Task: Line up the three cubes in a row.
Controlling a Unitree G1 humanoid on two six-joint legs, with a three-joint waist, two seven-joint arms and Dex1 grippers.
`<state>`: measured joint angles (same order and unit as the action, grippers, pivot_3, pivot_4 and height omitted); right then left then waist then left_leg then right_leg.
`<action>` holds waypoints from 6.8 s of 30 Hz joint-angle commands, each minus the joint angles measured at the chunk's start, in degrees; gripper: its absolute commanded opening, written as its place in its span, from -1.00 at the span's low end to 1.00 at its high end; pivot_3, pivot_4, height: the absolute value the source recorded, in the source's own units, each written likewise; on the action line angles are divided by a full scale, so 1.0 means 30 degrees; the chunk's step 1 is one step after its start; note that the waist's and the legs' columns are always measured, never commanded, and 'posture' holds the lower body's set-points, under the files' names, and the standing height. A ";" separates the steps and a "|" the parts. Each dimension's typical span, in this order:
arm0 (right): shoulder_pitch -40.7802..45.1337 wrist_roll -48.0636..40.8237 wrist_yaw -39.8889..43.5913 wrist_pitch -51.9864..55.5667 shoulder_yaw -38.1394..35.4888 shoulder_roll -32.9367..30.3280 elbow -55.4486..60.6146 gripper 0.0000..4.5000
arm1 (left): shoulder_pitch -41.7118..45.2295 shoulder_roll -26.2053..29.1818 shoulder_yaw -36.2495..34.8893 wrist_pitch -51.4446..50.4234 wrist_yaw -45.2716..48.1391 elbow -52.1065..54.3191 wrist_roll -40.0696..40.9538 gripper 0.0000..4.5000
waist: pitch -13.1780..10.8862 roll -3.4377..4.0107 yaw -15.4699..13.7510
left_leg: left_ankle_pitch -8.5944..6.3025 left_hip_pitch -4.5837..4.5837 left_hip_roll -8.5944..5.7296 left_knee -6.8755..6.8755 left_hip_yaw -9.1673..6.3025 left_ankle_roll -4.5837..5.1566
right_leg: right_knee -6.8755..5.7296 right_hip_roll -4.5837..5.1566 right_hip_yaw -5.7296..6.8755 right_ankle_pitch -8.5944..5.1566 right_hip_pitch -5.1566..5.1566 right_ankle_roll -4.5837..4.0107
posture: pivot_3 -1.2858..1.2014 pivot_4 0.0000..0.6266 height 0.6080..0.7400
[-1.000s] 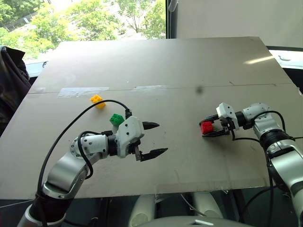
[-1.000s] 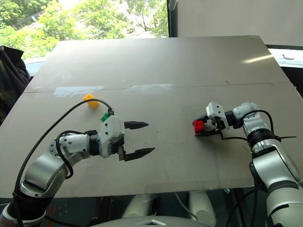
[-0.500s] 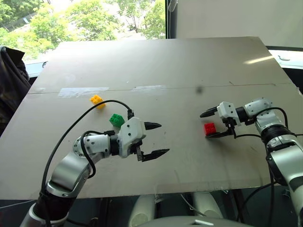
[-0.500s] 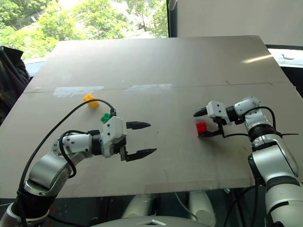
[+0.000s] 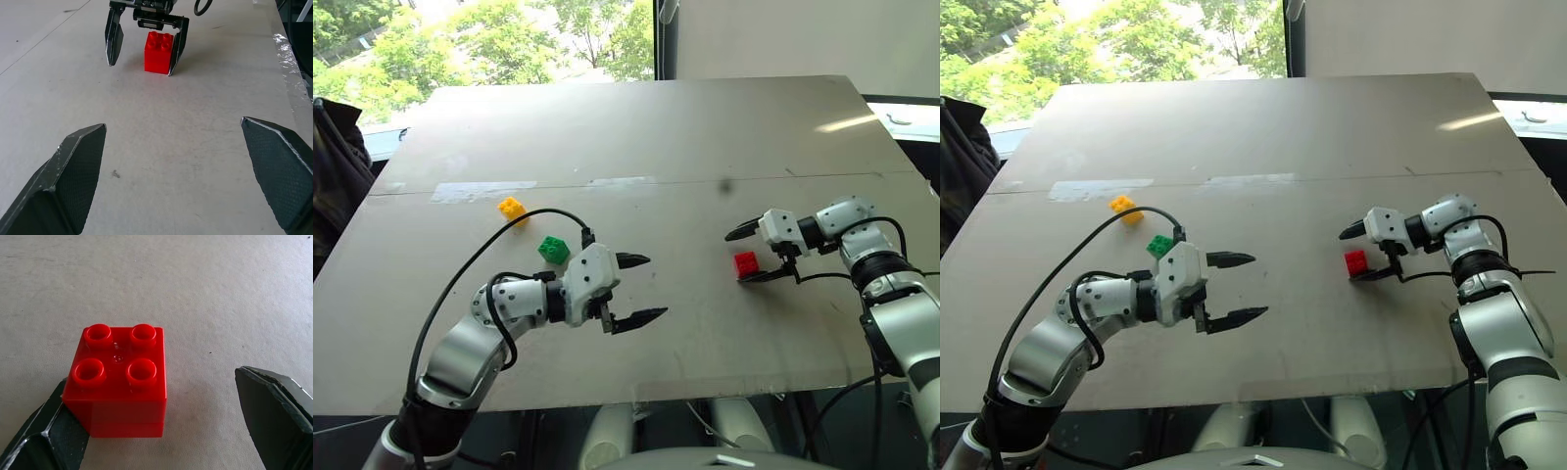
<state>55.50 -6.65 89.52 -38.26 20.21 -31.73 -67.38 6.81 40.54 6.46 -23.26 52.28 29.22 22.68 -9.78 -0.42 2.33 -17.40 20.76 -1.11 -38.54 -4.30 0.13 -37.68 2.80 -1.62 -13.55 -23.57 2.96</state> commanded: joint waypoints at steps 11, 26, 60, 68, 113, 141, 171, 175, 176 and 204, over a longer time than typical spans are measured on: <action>0.0545 -0.2270 0.0994 0.0803 0.1404 -0.0644 0.1045 0.99 | 0.0024 -0.0127 -0.0002 -0.0313 -0.0471 0.1259 0.0215 1.00 | -0.0003 0.0005 -0.0018 | 0.0000 0.0008 0.0001 0.0001 -0.0004 0.0000 | 0.0004 0.0004 0.0002 0.0000 -0.0005 0.0000 | 0.03 -0.52 1.00; -0.6526 -1.0582 0.0146 0.9953 -0.2788 -0.4767 1.4179 0.99 | -0.3120 -0.0686 -0.2912 -0.0462 -0.1784 0.2937 0.1860 1.00 | -0.0008 0.0015 -0.0182 | -0.0029 0.0040 0.0021 0.0017 -0.0028 0.0050 | 0.0044 0.0100 0.0006 -0.0001 -0.0009 -0.0001 | 0.03 -0.52 1.00; -1.9260 -1.1761 -0.3966 1.3640 -1.3442 -0.3934 2.4004 0.99 | -0.2938 -0.7146 -0.5742 0.5841 -0.9764 -0.6438 -0.3167 1.00 | 0.0014 0.0000 -0.0942 | -0.0051 0.0009 -0.0021 -0.0001 -0.0015 0.0090 | 0.0007 0.0014 0.0041 0.0001 0.0018 0.0004 | 0.03 -0.52 1.00; -1.9787 -1.1814 -0.4687 1.4158 -1.3799 -0.3580 2.5063 0.99 | -0.1917 -0.6745 -0.5314 0.5900 -0.8831 -0.9180 -0.3309 1.00 | 0.0019 0.0002 -0.0987 | -0.0050 0.0004 -0.0022 -0.0004 -0.0015 0.0089 | -0.0001 0.0010 0.0039 0.0001 0.0019 0.0005 | 0.03 -0.52 1.00; -2.2996 -1.1473 -0.5809 1.3043 -1.5303 -0.2406 2.6856 1.00 | 1.2803 -0.8553 0.3015 1.4856 0.8157 -2.7146 -0.6501 -0.45 | 0.0067 0.0065 -0.0756 | -0.0054 -0.0009 -0.0103 -0.0087 -0.0024 0.0102 | 0.0010 -0.0017 0.0129 -0.0007 0.0124 0.0018 | 0.03 -0.52 1.00; -2.2645 -1.0275 -0.5284 1.2111 -1.4919 -0.2357 2.5039 1.00 | 1.1167 -0.9549 0.2988 1.3302 0.6813 -2.5171 -0.6966 0.01 | 0.0081 0.0075 -0.0714 | -0.0058 -0.0037 -0.0109 -0.0147 -0.0114 0.0107 | -0.0007 -0.0015 0.0139 -0.0009 0.0177 0.0024 | 0.03 -0.52 1.00; -1.9305 -1.1827 -0.5093 1.4359 -1.3299 -0.2125 2.5055 1.00 | -0.0657 -0.4122 -0.7377 0.2840 -0.2230 -0.5148 -0.0370 0.98 | 0.0058 0.0095 -0.0672 | -0.0065 -0.0009 0.0027 -0.0189 -0.0132 0.0111 | -0.0034 0.0076 0.0115 -0.0009 0.0135 0.0017 | 0.03 -0.52 1.00; -1.8944 -1.1830 -0.4869 1.4406 -1.3275 -0.2149 2.4520 1.00 | -0.0992 -0.4768 -0.8671 0.2860 -0.6016 -0.6083 -0.1697 0.98 | 0.0058 0.0095 -0.0781 | -0.0064 -0.0008 0.0003 -0.0187 -0.0150 0.0109 | -0.0034 0.0005 0.0155 -0.0009 0.0144 0.0016 | 0.03 -0.52 1.00; -1.8834 -1.1808 -0.4803 1.4395 -1.3280 -0.2173 2.4346 1.00 | -0.0845 -0.4938 -0.8939 0.3084 -0.6744 -0.6637 -0.1908 0.98 | 0.0059 0.0095 -0.0786 | -0.0064 -0.0007 -0.0005 -0.0187 -0.0148 0.0109 | -0.0032 0.0008 0.0152 -0.0008 0.0145 0.0016 | 0.03 -0.52 1.00; -2.0135 -1.1412 -0.5780 1.3298 -1.4053 -0.1975 2.4903 1.00 | 0.7713 -0.5750 -0.6507 0.7254 -1.3044 -2.1168 -0.5814 0.98 | 0.0056 0.0067 -0.1001 | -0.0061 0.0003 -0.0071 -0.0183 -0.0169 0.0100 | -0.0026 0.0038 0.0176 -0.0004 0.0140 0.0023 | 0.03 -0.52 1.00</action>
<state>-4.76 -40.45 72.34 2.59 -20.10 -37.67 5.70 29.40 24.04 -13.19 -1.66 15.44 -34.18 6.09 -9.62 -0.22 -0.67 -17.58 20.77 -1.32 -39.09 -4.81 0.43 -37.76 2.93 -1.09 -13.56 -23.15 3.03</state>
